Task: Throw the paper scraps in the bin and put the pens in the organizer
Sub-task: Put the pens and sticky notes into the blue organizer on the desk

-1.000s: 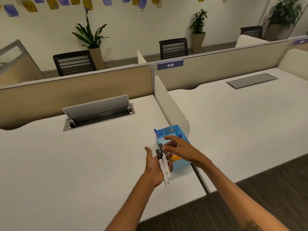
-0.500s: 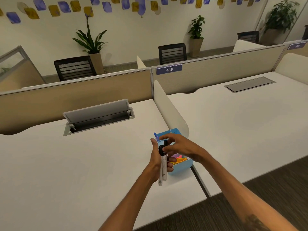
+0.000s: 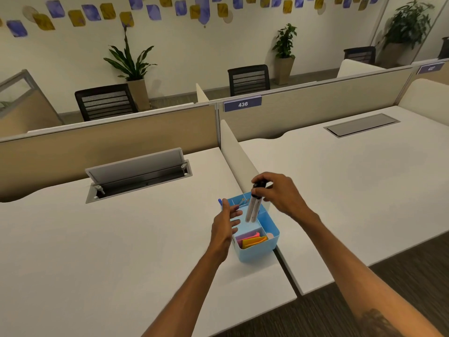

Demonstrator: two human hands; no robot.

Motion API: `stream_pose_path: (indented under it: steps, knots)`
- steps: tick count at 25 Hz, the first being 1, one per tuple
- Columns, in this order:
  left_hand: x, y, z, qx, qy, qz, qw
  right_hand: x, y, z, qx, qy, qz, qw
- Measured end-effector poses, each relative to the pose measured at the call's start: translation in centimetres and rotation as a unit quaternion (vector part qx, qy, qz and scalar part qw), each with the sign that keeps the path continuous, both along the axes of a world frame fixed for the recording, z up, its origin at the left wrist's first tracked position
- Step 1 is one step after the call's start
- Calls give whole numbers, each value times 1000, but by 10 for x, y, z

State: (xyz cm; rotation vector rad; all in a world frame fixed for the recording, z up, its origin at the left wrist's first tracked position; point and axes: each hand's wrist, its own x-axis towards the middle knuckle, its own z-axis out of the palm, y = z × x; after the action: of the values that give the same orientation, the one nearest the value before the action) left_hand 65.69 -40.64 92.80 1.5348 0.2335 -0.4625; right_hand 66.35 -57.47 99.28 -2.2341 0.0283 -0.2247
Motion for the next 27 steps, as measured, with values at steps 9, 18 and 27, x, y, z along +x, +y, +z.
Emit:
stream_pose_path:
  steps: [9,18,27]
  knots:
    - [-11,0,-23,22,32,-12,999,32,-5,-46,-80,-48,-65,994]
    - [-14,2,-32,42,18,-13,999,47,-4,-91,-163,80,-44,982]
    - [-21,27,-27,55,9,-6,998,43,-3,-100,-198,141,-59,968]
